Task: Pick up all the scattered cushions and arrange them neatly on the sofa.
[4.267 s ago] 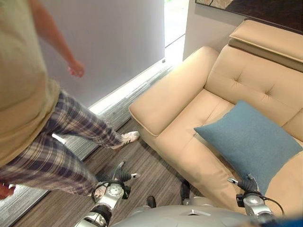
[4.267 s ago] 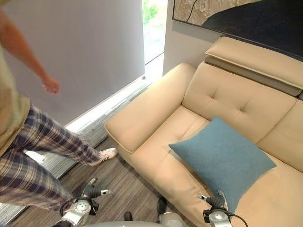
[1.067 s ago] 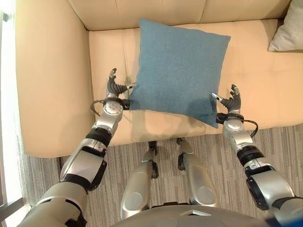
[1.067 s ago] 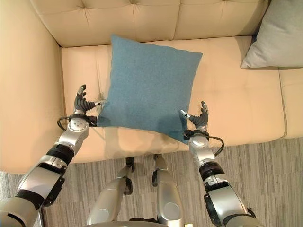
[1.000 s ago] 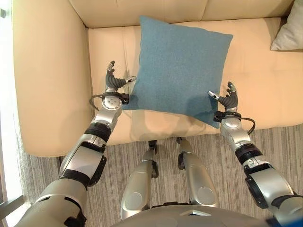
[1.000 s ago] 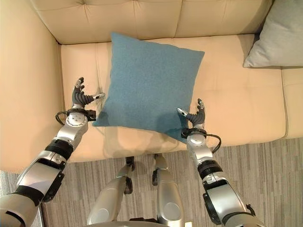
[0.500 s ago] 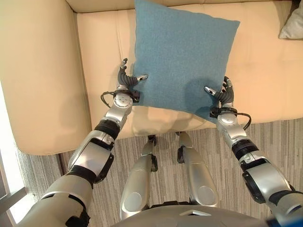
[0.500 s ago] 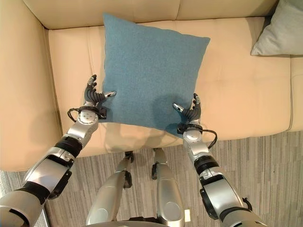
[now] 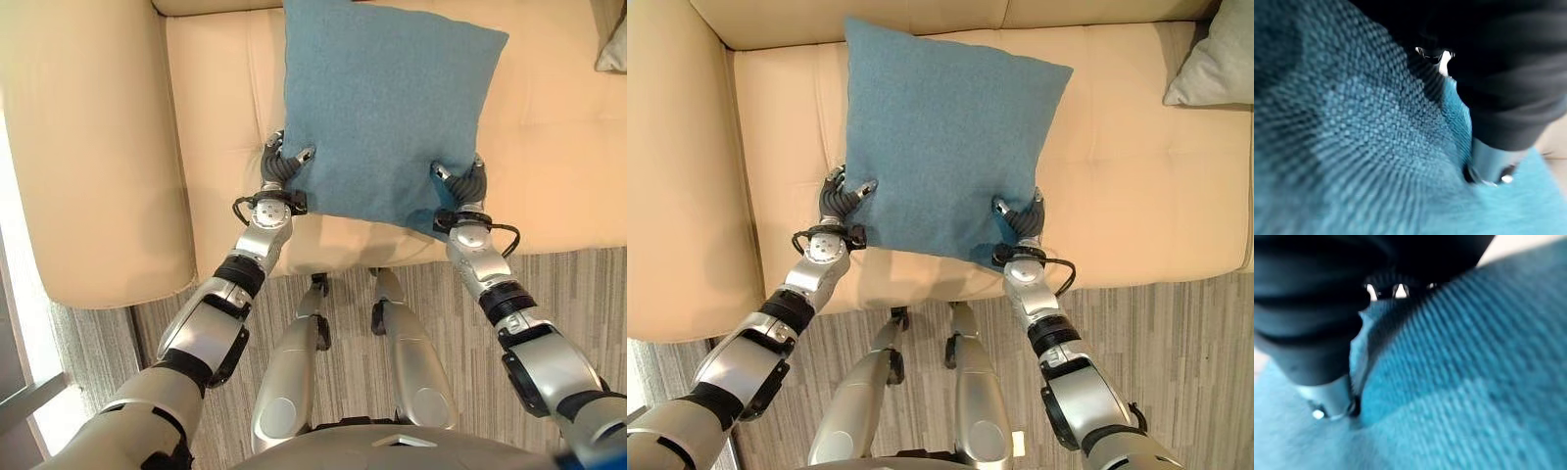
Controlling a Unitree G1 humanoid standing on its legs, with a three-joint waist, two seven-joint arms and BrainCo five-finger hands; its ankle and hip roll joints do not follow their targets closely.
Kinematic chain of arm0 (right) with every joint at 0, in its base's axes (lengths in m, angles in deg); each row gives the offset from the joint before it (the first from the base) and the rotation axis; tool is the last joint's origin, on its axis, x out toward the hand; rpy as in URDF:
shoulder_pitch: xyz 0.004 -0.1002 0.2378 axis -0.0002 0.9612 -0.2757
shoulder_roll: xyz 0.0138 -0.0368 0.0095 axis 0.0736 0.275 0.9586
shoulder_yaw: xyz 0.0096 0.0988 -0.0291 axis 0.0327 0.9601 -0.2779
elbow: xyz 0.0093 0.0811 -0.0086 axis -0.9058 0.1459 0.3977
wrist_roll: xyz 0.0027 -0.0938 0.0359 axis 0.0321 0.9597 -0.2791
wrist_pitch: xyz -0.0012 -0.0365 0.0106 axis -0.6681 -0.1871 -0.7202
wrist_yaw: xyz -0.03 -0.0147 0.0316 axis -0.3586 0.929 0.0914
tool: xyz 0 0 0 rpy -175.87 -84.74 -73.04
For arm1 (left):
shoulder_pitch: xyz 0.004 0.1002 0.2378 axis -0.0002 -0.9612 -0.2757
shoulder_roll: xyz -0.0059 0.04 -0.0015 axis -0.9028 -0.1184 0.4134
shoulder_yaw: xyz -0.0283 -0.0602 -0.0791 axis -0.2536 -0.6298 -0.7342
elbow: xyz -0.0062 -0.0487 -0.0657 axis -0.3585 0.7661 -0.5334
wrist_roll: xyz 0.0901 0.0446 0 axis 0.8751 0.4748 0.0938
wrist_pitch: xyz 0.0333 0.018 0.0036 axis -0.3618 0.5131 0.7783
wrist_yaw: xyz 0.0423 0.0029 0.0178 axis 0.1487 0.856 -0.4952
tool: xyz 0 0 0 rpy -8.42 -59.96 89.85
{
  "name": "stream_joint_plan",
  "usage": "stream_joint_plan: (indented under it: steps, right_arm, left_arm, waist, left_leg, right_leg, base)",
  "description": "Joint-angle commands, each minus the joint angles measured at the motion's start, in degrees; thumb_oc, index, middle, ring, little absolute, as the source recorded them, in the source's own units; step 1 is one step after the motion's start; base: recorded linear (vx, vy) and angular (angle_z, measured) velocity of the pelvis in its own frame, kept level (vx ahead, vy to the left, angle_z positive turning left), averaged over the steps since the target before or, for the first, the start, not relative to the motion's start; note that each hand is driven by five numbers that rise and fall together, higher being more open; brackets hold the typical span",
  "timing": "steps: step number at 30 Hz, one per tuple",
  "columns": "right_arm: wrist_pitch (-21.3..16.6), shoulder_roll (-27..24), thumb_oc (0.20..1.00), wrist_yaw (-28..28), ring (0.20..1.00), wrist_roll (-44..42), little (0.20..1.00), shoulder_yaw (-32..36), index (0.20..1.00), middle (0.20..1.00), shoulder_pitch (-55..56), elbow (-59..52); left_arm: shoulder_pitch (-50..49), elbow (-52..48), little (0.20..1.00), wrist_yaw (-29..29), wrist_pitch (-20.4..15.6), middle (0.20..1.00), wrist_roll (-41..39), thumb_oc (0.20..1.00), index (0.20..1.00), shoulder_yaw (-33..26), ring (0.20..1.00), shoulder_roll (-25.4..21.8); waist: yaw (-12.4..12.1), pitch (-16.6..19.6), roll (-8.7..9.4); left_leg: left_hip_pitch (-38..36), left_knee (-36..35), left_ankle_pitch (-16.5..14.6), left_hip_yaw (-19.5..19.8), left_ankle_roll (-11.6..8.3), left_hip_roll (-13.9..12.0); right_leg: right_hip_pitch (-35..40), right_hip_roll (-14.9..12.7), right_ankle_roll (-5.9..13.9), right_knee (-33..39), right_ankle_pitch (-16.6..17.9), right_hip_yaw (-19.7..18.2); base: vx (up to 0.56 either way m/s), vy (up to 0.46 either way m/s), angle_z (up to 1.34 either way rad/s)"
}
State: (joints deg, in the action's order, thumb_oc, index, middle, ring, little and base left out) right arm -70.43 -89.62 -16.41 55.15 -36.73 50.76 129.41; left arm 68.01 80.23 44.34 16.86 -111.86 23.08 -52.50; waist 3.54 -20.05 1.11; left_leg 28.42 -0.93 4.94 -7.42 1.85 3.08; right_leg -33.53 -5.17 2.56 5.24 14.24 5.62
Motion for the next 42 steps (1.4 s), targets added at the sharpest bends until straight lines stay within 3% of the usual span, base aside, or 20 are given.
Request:
stream_joint_plan:
  steps: [1,8,14,21,26,31,38,39,42]
  right_arm:
    - [-4.6,3.8,0.2,-1.7,0.2,-0.2,0.2,-2.1,0.2,0.2,-1.0,-2.9]
    - [-5.9,2.7,0.2,-2.4,0.2,0.6,0.2,-0.8,0.2,0.2,3.1,-8.7]
    - [-5.3,0.3,0.2,-5.5,0.2,5.6,0.2,-0.5,0.2,0.2,12.3,-19.0]
    - [-5.7,-0.9,0.2,-6.3,0.2,7.7,0.2,-0.1,0.2,0.2,14.7,-25.2]
    - [-5.6,-2.0,0.2,-4.8,0.2,8.3,0.2,-1.1,0.2,0.2,9.8,-24.7]
    - [-6.3,-3.7,0.2,-0.3,0.2,10.8,0.2,-1.4,0.2,0.2,-0.5,-24.2]
    - [-6.1,-9.3,0.2,13.3,0.2,26.3,0.2,-2.9,0.2,0.2,-20.6,-23.9]
    - [-5.1,-10.8,0.2,17.4,0.2,30.4,0.2,-4.3,0.2,0.2,-26.1,-21.6]
    - [-3.5,-10.7,0.2,21.0,0.2,29.7,0.2,-6.9,0.2,0.2,-34.3,-13.8]
  left_arm:
    - [1.1,-0.6,0.2,1.9,-4.0,0.2,-1.7,0.2,0.2,2.0,0.2,5.2]
    - [-1.5,-8.4,0.2,0.7,-5.3,0.2,-1.4,0.2,0.2,0.9,0.2,5.1]
    - [-12.4,-22.1,0.2,2.3,-4.9,0.2,0.6,0.2,0.2,1.2,0.2,4.8]
    - [-17.2,-27.7,0.2,3.4,-4.3,0.2,3.2,0.2,0.2,2.7,0.2,2.2]
    - [-14.2,-27.1,0.2,1.6,-4.6,0.2,4.2,0.2,0.2,2.7,0.2,1.0]
    - [-4.7,-25.3,0.2,-2.5,-5.3,0.2,8.1,0.2,0.2,2.3,0.2,-2.1]
    - [18.8,-22.0,0.2,-13.2,-6.3,0.2,20.6,0.2,0.2,6.0,0.2,-7.1]
    - [25.2,-19.1,0.2,-16.3,-5.8,0.2,24.4,0.2,0.2,8.4,0.2,-8.3]
    - [36.5,-8.4,0.2,-16.8,-5.0,0.2,23.6,0.2,0.2,12.9,0.2,-8.7]
  waist:
    - [0.1,2.1,-0.39]
    - [-0.2,4.0,-1.07]
    - [-1.3,5.6,-0.81]
    - [-2.0,6.7,0.3]
    - [-2.7,6.8,1.14]
    - [-3.4,5.8,1.46]
    - [-4.0,5.8,1.58]
    - [-4.0,5.8,1.35]
    - [-3.5,5.6,0.91]
  left_leg:
    - [1.4,3.2,-3.3,6.0,-3.39,-0.6]
    - [-3.3,0.2,-2.5,6.6,-3.58,-1.1]
    - [-8.2,-0.7,-3.0,6.7,-3.46,-1.7]
    - [-7.0,1.0,-3.3,7.6,-3.66,-2.1]
    - [-4.2,1.4,-2.3,8.7,-4.27,-2.3]
    - [-3.0,0.0,-0.9,9.7,-5.22,-2.7]
    - [-0.3,-2.8,1.3,10.6,-6.6,-2.7]
    - [0.8,-3.2,1.7,10.6,-6.97,-2.7]
    - [2.9,-3.7,2.6,10.4,-7.35,-2.9]
  right_leg:
    - [3.6,-3.5,6.43,-0.9,-3.9,1.2]
    - [7.7,-2.8,6.06,-0.2,-5.2,2.0]
    - [12.8,-2.3,5.31,-0.2,-7.1,3.2]
    - [13.2,-2.1,4.8,-0.3,-7.5,4.7]
    - [11.2,-2.1,4.7,-0.6,-7.2,6.0]
    - [9.8,-2.1,5.03,-0.5,-6.9,7.0]
    - [6.3,-2.0,5.75,-0.5,-7.2,8.1]
    - [5.1,-2.2,6.01,-0.6,-6.9,8.3]
    - [3.1,-2.2,6.48,-0.6,-6.4,8.2]
  base:
    - [-0.01,-0.075,0.0]
    - [0.01,-0.062,0.01]
    - [0.03,-0.048,0.1]
    - [-0.02,-0.052,0.18]
    - [-0.01,-0.028,0.15]
    - [0.03,0.002,0.12]
    - [0.05,0.01,0.17]
    - [0.03,0.021,0.21]
    - [0.02,0.036,0.08]
